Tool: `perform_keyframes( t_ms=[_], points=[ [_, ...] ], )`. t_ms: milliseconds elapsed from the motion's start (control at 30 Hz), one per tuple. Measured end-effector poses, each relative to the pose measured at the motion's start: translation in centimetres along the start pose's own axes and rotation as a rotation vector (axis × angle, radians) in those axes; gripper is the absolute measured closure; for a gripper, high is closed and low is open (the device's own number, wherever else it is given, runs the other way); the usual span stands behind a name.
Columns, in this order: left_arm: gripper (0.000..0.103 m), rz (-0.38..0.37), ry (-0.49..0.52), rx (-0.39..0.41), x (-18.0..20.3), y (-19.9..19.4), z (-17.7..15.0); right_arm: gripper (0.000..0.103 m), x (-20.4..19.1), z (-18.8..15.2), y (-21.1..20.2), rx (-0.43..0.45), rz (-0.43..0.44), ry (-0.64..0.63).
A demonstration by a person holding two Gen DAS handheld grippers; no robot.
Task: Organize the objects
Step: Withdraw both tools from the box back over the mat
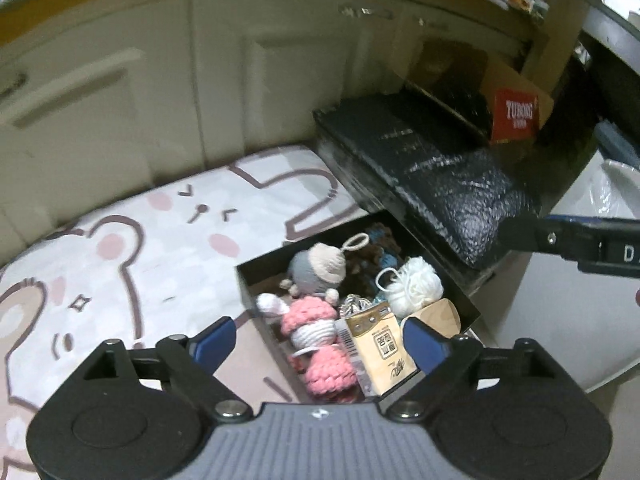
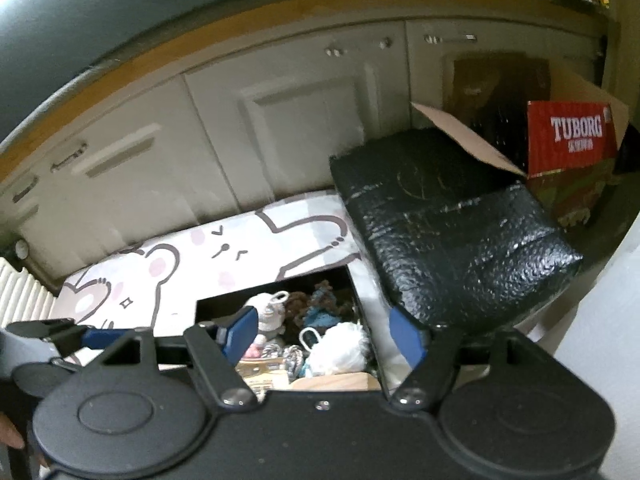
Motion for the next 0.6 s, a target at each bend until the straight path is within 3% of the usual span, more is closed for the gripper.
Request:
perform_keyframes(
  t_ms=[200,600],
  points=[
    [0.003,0.028,-0.044,0.042,-1.8,-4.0,-0.7,0.025,-1.7,0.0,-2.1,0.032,-0.002,-0.018],
    [0.001,0.101,-0.145,0.095,-4.9,-10.1,-3.4,0.016,-6.2,-2.0,-5.2,0.017,-0.017,-0.098]
  ],
)
Point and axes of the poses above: each gripper's, at about its wrist camera, not at the fingertips, and y roughly the way its jaws point, x to its right, z to its top, the point moved 4 cm from there along y, roughly the way its jaws point, and after that the axes turned 15 degrees about z, right-handed, at the moved point
